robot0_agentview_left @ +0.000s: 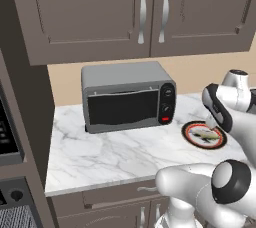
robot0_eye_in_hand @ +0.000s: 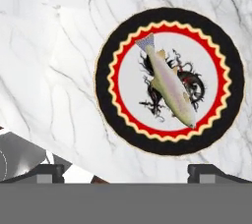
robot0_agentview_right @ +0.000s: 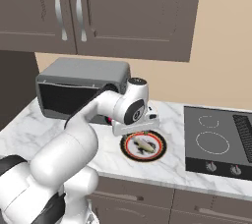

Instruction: Place the fish on the top rack of the oven, and slide the tray back inside. Close the oven door.

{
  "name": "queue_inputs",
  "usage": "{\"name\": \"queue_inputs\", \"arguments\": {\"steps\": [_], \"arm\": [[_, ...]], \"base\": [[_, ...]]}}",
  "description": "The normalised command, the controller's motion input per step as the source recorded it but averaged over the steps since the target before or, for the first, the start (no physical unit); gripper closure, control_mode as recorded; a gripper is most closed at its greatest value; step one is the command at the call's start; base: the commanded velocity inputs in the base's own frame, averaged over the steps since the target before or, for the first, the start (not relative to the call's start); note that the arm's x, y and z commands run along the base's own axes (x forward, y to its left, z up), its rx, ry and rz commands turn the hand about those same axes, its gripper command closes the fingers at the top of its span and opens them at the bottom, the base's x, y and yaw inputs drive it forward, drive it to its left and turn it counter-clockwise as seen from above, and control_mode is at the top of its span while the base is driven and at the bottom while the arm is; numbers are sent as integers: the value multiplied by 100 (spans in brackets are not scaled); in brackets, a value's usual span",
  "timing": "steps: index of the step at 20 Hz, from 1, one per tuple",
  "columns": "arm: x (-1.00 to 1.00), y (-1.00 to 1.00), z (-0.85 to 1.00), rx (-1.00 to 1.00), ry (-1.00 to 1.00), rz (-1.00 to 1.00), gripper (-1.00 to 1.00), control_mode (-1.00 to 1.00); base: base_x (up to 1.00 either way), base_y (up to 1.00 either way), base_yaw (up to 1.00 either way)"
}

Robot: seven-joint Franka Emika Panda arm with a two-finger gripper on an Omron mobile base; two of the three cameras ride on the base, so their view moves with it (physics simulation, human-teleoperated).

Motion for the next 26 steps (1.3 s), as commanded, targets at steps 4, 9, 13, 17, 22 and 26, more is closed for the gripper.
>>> {"name": "queue_inputs", "arguments": {"steps": [4,9,13,17,22,26], "arm": [[15,-14,-36,0,0,1,-100,-100],[17,-14,-27,0,3,1,-100,-100],[13,-17,-16,0,6,1,-100,-100],[20,-14,-21,0,5,1,-100,-100],[24,-5,-22,0,1,2,-100,-100],[34,0,-27,0,0,4,-100,-100]], "base": [[0,0,0],[0,0,0],[0,0,0],[0,0,0],[0,0,0],[0,0,0]]}}
